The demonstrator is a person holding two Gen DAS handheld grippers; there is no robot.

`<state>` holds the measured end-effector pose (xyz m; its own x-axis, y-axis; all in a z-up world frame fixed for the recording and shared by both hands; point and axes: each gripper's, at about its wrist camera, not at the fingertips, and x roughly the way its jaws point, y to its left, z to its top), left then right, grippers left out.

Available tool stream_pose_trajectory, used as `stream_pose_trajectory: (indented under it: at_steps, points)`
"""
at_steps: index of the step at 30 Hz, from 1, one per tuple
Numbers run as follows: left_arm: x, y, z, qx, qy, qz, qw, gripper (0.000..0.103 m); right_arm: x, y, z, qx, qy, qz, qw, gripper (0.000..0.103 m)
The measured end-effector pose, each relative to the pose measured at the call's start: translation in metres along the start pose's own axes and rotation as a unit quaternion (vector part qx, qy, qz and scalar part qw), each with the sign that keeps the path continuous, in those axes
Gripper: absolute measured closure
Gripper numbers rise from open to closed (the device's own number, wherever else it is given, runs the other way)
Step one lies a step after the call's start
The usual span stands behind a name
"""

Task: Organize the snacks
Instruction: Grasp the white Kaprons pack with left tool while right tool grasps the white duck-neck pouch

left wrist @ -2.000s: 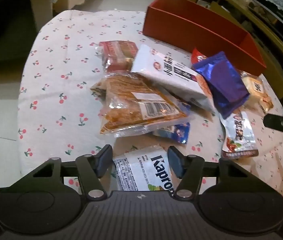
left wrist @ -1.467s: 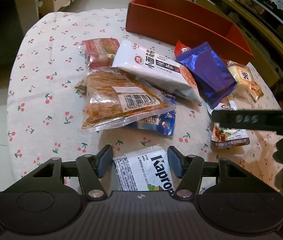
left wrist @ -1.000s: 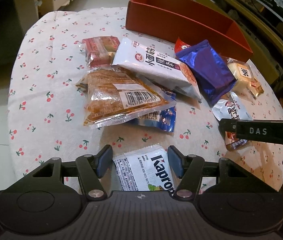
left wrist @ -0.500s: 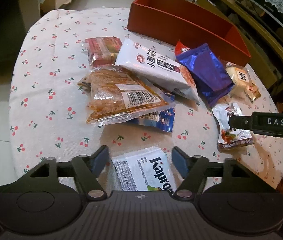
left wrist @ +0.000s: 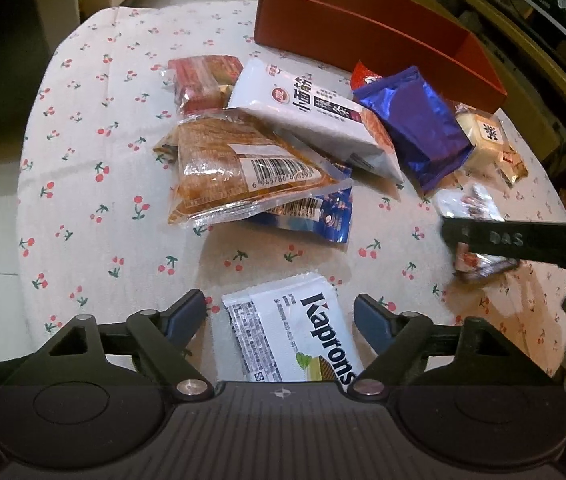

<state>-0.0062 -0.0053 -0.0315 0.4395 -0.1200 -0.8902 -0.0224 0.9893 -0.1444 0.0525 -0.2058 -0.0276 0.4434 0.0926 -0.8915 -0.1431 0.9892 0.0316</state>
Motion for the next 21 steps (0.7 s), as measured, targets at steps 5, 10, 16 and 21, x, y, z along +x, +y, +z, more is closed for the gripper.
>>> stream_pose_trajectory:
  at_steps: [5, 10, 16, 21]
  points:
    - [-0.004, 0.0, -0.002, -0.004, 0.0, -0.013, 0.9999, 0.032, -0.014, -0.019, -0.007, 0.037, -0.003, 0.025, 0.999, 0.039]
    - [-0.007, 0.0, -0.003, -0.006, 0.0, -0.017, 0.9998, 0.038, -0.036, -0.024, -0.007, 0.051, -0.032, 0.044, 0.997, 0.04]
    - [-0.007, -0.004, -0.007, -0.003, -0.001, -0.008, 1.0, 0.028, -0.047, -0.019, -0.01, 0.043, -0.042, 0.064, 0.996, 0.04]
    - [-0.002, -0.017, -0.013, 0.019, 0.0, 0.014, 0.9997, 0.017, -0.052, -0.02, -0.011, 0.042, -0.05, 0.073, 0.995, 0.039]
